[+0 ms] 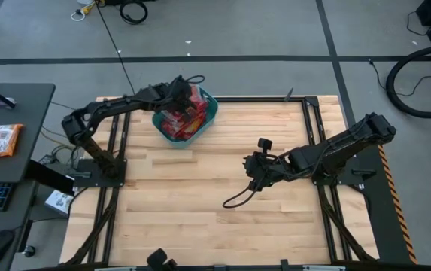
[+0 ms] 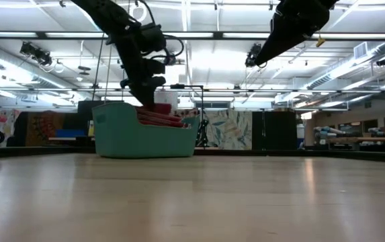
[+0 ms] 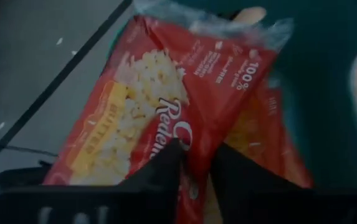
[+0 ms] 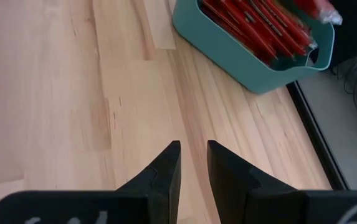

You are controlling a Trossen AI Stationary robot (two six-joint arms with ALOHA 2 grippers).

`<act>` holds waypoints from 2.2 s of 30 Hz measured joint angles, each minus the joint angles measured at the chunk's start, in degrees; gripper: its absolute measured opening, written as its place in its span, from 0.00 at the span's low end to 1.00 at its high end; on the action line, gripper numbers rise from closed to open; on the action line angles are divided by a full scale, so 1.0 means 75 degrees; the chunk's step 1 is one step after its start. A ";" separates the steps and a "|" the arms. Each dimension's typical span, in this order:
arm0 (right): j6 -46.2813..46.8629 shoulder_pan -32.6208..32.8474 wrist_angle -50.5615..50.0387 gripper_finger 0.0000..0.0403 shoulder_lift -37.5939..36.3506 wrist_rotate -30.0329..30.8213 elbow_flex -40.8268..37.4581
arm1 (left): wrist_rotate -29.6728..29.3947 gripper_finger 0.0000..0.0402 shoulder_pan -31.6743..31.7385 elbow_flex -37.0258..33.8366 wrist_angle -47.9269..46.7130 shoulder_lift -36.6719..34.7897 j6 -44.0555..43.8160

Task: Sort popcorn bags into baskets
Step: Put the red popcorn bag into the green bin, then return to Home Position

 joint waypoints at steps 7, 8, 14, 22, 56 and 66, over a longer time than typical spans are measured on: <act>-0.0080 0.0000 0.0172 0.21 0.0000 -0.0016 0.0000 | 0.0890 0.41 -0.0081 0.0000 0.0182 -0.0027 -0.0374; -0.0103 0.0000 0.0204 0.21 0.0000 -0.0052 0.0000 | 0.0974 0.42 -0.0081 0.0000 0.0179 -0.0027 -0.0373; -0.0119 -0.0003 0.0224 0.21 0.0003 -0.0085 0.0000 | 0.0765 0.43 -0.0109 0.0406 -0.0083 -0.0178 0.0307; -0.0122 0.0006 0.0422 0.21 0.0006 -0.0256 -0.0003 | -0.0687 0.40 0.0126 0.0486 0.0096 -0.0079 0.1902; -0.0463 0.0041 0.0644 0.21 0.0006 -0.0455 -0.0006 | 0.0978 0.35 -0.0100 0.1116 -0.1179 -0.0164 0.1285; -0.0455 -0.0180 0.0606 0.13 -0.0023 -0.0827 -0.0090 | 0.1677 0.35 -0.1070 -0.0493 0.0863 -0.1934 0.1393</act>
